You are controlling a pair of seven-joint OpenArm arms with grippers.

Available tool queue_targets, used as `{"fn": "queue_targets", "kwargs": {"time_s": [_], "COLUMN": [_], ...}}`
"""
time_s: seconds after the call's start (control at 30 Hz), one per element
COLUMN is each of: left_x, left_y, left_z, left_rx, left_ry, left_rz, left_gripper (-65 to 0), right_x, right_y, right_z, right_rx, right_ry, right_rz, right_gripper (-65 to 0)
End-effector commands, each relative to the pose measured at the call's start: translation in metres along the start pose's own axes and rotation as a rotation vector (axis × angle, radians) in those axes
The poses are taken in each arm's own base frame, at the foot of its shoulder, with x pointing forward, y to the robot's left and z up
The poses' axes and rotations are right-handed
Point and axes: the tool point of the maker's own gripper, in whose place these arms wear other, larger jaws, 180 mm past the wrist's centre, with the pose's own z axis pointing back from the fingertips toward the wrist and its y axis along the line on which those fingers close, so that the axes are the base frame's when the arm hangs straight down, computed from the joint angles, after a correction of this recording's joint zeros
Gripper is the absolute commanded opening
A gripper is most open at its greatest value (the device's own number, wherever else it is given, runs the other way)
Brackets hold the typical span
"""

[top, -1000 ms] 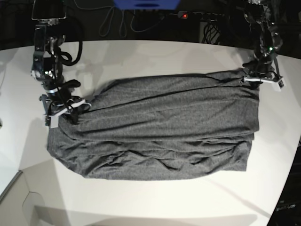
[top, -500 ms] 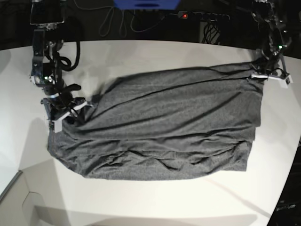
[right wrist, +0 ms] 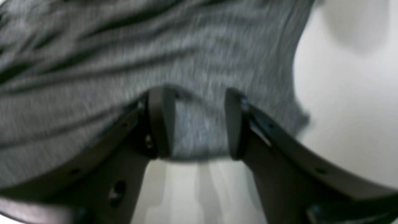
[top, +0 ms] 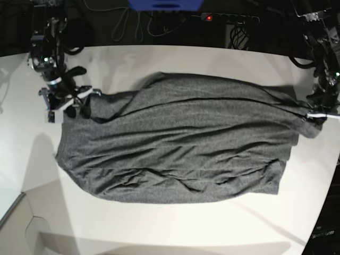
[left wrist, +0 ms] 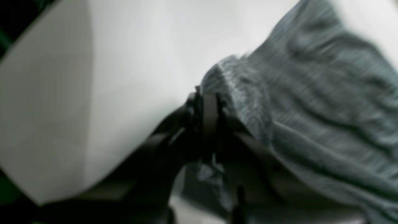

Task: Layout the t-shirt on the table in an organized manner, then fold the t-shirt properly
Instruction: 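Pull the held corners apart with both grippers to stretch the shirt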

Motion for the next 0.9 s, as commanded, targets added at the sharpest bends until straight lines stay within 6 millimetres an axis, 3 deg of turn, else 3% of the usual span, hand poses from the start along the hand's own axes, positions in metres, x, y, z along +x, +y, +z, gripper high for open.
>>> {"fn": "queue_targets", "kwargs": {"time_s": [0.0, 0.23, 0.43, 0.67, 0.77, 0.87], "left_x": [0.024, 0.034, 0.032, 0.029, 0.028, 0.028], "left_y": [0.001, -0.003, -0.003, -0.001, -0.001, -0.001], "left_z": [0.002, 0.000, 0.000, 0.001, 0.001, 0.001], "left_rx": [0.001, -0.006, -0.007, -0.001, -0.001, -0.001], "left_ry": [-0.065, -0.086, -0.082, -0.074, -0.072, -0.072], "left_rz": [-0.014, -0.010, -0.007, -0.011, -0.010, -0.010], "left_gripper": [-64.8, -64.8, -64.8, -64.8, -64.8, -64.8], "right_x": [0.008, -0.021, -0.044, -0.048, -0.045, -0.043], "right_y": [-0.001, -0.008, -0.016, -0.018, -0.017, -0.019], "right_z": [0.003, 0.005, -0.001, -0.012, -0.013, -0.014], "right_rx": [0.004, -0.011, -0.029, -0.035, -0.033, -0.037], "right_ry": [-0.031, 0.043, 0.100, 0.112, 0.104, 0.102], "right_rz": [0.011, 0.001, -0.028, -0.056, -0.055, -0.054], "right_gripper": [-36.5, -28.7, -28.5, -29.0, -36.0, -54.0]}}
